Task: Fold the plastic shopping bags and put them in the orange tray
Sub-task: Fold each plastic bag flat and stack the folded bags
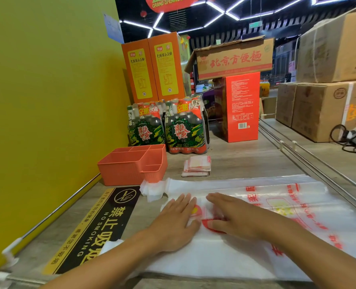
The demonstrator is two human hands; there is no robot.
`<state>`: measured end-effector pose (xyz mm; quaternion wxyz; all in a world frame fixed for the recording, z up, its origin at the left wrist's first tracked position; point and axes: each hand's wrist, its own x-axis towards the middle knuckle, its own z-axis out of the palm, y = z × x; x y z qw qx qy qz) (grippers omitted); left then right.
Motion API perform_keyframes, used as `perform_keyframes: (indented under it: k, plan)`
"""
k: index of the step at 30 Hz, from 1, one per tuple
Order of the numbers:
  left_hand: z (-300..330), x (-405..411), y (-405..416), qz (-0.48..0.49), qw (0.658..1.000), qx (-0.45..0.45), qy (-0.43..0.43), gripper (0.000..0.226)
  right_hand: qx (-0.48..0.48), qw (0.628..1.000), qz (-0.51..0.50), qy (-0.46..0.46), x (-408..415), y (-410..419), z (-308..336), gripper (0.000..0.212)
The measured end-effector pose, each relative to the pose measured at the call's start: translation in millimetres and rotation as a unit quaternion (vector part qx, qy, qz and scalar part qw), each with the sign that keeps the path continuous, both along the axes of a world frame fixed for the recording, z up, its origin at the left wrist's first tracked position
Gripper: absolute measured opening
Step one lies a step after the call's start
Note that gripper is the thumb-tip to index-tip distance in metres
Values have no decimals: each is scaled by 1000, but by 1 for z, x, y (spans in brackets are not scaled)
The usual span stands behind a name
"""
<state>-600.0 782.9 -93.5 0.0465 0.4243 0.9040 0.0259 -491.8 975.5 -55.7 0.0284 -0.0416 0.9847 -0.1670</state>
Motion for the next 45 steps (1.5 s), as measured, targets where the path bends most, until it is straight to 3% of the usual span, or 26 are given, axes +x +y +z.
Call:
perform_keyframes:
  k: [4, 8, 17, 21, 24, 27, 30, 33, 35, 37, 41, 45]
  plan:
    - [0, 0, 2, -20, 999, -31, -17, 70, -74, 996, 57, -9, -1, -12, -7, 69]
    - [8, -3, -5, -38, 996, -43, -63, 72, 13, 997, 67, -48, -2, -13, -12, 70]
    - [21, 3, -17, -5, 994, -61, -92, 78, 30, 996, 52, -66, -2, -19, -12, 75]
    - [18, 8, -25, 102, 991, 30, -77, 82, 26, 996, 48, -69, 2, -20, -9, 73]
    - [11, 11, -35, 124, 975, 141, -120, 81, 15, 995, 49, -86, 5, -19, -3, 72]
    - [15, 16, -32, 113, 918, 333, -184, 68, 9, 995, 49, -84, 4, -16, -6, 74]
    - [28, 18, -21, 118, 824, 488, -260, 66, -12, 996, 38, -81, 4, -15, -8, 79]
    - [32, 24, -3, 145, 735, 536, -389, 65, -39, 996, 28, -77, 4, -13, -8, 82]
    - [25, 31, 14, 168, 699, 546, -430, 37, -43, 996, 33, -72, 3, -13, -7, 82]
    - [14, 31, 30, 223, 701, 555, -389, 17, -41, 996, 38, -72, 4, -15, -3, 81]
    - [17, 23, 35, 302, 691, 585, -298, 39, -18, 997, 30, -73, 6, -12, 0, 80]
    - [29, 18, 18, 304, 759, 546, -184, 43, 28, 996, 26, -82, 7, -8, -1, 76]
